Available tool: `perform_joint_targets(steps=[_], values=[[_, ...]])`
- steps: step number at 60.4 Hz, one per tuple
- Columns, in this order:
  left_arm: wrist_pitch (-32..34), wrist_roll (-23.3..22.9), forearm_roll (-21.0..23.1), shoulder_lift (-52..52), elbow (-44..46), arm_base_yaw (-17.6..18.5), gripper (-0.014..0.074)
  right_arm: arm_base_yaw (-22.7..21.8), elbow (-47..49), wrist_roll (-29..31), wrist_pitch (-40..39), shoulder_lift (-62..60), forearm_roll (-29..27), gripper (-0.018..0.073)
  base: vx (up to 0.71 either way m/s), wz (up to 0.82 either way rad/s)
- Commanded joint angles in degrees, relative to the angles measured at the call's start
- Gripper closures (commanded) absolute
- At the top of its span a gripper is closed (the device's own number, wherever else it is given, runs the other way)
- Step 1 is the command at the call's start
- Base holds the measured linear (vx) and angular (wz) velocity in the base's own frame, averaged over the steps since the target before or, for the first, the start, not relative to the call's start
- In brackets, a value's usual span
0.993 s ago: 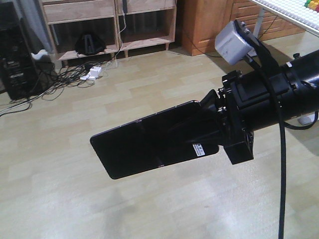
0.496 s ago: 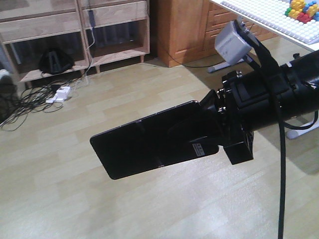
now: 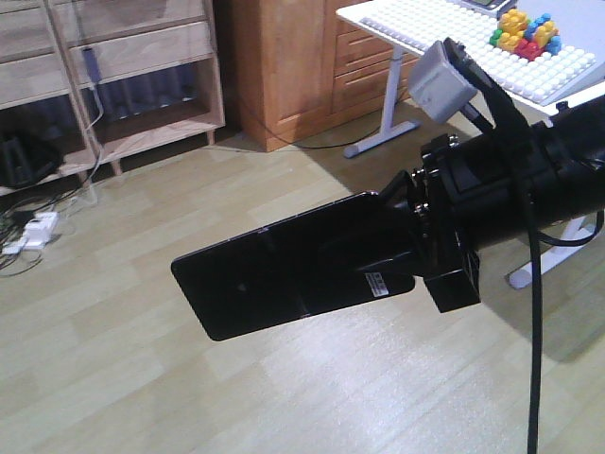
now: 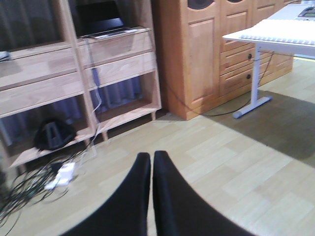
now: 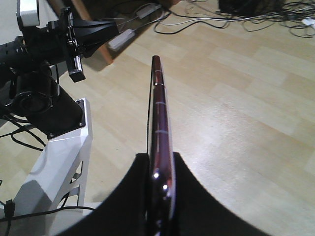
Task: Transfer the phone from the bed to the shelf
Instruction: 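Drive toward the wooden shelf unit with the laptop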
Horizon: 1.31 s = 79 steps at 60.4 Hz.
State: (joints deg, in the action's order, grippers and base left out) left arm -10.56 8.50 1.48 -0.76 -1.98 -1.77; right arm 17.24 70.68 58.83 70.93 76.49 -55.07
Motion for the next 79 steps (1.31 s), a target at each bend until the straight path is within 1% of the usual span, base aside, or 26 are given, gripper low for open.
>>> perform_joint_targets(steps=[1,33,79], values=[[4.15,-0.33,0.52,-0.66,1.27,0.37,0.0595,-0.01,1.42,0.08,2.7,-1.95,-4.47,0.0561,0.45,-0.26],[4.15,-0.33,0.52,-0.66,1.27,0.37,0.0595,-0.01,1.42,0.08,2.7,-1.95,-4.47,0.0561,0.45,-0.14],[4.15,-0.33,0.52,-0.66,1.27,0.37,0.0595,-0.13,1.42,0.08,2.7,-1.94,-4.47,0.0561,0.48,0.08]])
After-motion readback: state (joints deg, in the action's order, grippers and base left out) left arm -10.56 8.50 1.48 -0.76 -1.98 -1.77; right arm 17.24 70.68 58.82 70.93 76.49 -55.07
